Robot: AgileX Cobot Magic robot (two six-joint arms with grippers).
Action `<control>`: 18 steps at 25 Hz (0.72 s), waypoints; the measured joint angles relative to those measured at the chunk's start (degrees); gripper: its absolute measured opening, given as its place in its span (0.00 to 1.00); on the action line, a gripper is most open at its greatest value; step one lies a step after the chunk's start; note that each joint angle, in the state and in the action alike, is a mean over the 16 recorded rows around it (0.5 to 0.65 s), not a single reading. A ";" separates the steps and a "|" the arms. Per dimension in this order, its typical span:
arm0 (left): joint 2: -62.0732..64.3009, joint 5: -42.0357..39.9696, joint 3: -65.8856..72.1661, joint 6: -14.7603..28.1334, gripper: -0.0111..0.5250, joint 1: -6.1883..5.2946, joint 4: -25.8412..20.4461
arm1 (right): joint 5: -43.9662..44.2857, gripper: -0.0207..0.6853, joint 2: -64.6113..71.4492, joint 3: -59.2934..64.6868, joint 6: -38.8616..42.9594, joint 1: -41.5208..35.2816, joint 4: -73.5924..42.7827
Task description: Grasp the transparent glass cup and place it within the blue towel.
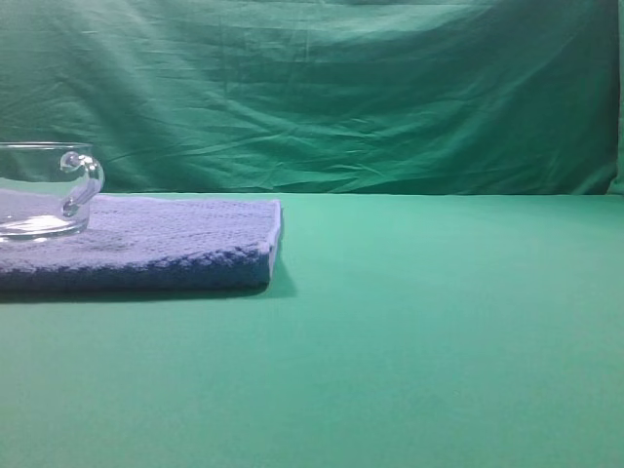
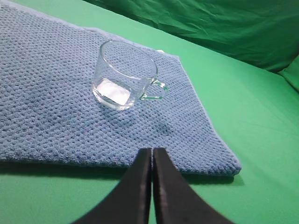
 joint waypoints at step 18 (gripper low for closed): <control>0.00 0.00 0.00 0.00 0.02 0.00 0.00 | 1.28 0.03 0.00 0.10 -0.27 -0.10 -0.06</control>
